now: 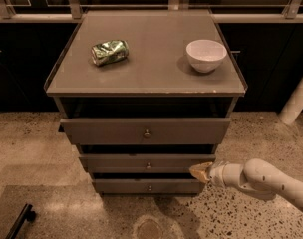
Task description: Close middle drawer
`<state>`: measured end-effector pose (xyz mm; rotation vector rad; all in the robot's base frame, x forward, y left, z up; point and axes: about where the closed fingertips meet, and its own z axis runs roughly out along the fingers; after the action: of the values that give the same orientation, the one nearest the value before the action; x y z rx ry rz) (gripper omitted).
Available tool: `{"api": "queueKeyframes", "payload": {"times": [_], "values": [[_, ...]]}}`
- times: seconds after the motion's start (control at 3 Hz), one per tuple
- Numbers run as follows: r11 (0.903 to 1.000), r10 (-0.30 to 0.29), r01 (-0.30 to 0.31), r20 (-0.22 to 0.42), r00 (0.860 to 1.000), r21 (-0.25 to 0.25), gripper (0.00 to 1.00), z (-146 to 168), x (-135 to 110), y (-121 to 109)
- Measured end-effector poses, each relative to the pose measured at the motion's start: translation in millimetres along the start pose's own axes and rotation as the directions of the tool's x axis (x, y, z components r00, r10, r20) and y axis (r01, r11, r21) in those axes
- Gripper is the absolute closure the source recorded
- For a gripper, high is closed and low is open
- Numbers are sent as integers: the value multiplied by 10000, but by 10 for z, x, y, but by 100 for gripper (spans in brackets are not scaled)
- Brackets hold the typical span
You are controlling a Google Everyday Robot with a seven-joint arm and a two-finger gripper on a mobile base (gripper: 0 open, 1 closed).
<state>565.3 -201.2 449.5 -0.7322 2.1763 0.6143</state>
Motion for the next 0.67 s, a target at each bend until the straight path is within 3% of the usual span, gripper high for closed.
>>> {"api": "queueKeyframes", "payload": {"times": [0.33,0.67], "values": [[10000,0,0,0,10000,-1,11,0,0,0],[10000,0,0,0,10000,-2,0,1,0,1]]}}
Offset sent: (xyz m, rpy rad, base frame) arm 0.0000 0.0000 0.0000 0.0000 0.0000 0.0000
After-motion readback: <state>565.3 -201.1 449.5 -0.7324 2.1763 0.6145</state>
